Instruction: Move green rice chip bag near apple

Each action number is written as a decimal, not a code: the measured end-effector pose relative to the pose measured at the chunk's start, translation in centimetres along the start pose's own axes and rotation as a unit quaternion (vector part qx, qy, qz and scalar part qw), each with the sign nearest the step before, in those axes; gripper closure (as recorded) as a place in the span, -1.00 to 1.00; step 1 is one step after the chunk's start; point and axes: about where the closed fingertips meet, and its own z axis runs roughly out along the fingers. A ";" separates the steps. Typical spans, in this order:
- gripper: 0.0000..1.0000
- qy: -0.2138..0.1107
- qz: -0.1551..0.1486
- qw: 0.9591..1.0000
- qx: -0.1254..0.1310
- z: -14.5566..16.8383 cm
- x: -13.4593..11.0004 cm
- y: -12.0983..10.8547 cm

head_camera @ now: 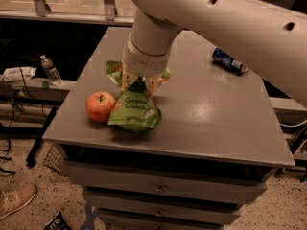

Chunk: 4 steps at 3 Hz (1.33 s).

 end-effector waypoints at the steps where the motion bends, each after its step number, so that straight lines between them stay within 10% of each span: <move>1: 0.66 0.000 -0.001 1.000 0.000 0.0 -0.1 -0.1; 4: -0.73 -0.001 -0.003 1.000 -0.001 0.2 -0.2 -0.2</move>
Offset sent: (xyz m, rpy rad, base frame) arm -0.0005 0.0006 0.0000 -0.0007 -0.0006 0.0014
